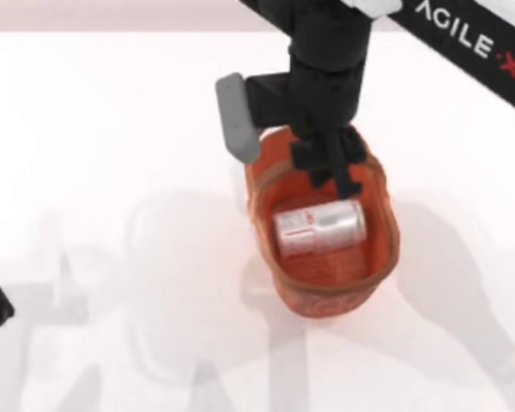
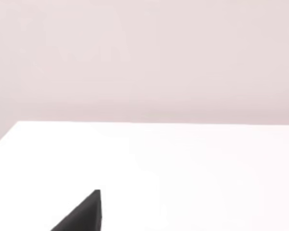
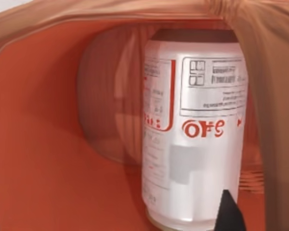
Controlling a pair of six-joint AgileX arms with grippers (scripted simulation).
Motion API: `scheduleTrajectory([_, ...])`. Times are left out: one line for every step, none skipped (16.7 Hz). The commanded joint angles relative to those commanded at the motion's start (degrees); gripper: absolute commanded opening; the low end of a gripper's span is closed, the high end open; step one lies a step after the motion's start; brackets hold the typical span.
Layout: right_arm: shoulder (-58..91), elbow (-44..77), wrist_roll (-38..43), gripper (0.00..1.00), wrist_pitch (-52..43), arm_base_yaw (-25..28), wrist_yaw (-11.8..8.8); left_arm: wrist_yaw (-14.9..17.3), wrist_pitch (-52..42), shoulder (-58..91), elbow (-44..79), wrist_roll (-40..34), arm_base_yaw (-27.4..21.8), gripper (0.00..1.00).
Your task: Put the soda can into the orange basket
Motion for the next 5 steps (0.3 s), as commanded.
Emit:
scheduleTrajectory([0.16, 2.58, -0.31, 0.00, -2.16, -0.26, 0.01, 0.00, 0.00, 0.00, 0.00, 0.00, 0.00, 1.00])
scheduleTrajectory([0.25, 4.60, -0.59, 0.00, -4.09, -0.51, 0.02, 0.00, 0.00, 0.00, 0.00, 0.00, 0.00, 1.00])
scheduleTrajectory([0.31, 6.01, -0.81, 0.00, -5.49, -0.71, 0.02, 0.00, 0.00, 0.00, 0.00, 0.00, 0.00, 1.00])
scheduleTrajectory([0.35, 6.82, -0.95, 0.00, -6.28, -0.84, 0.03, 0.00, 0.00, 0.00, 0.00, 0.00, 0.00, 1.00])
scheduleTrajectory([0.36, 7.01, -0.99, 0.00, -6.47, -0.87, 0.03, 0.00, 0.00, 0.00, 0.00, 0.00, 0.00, 1.00])
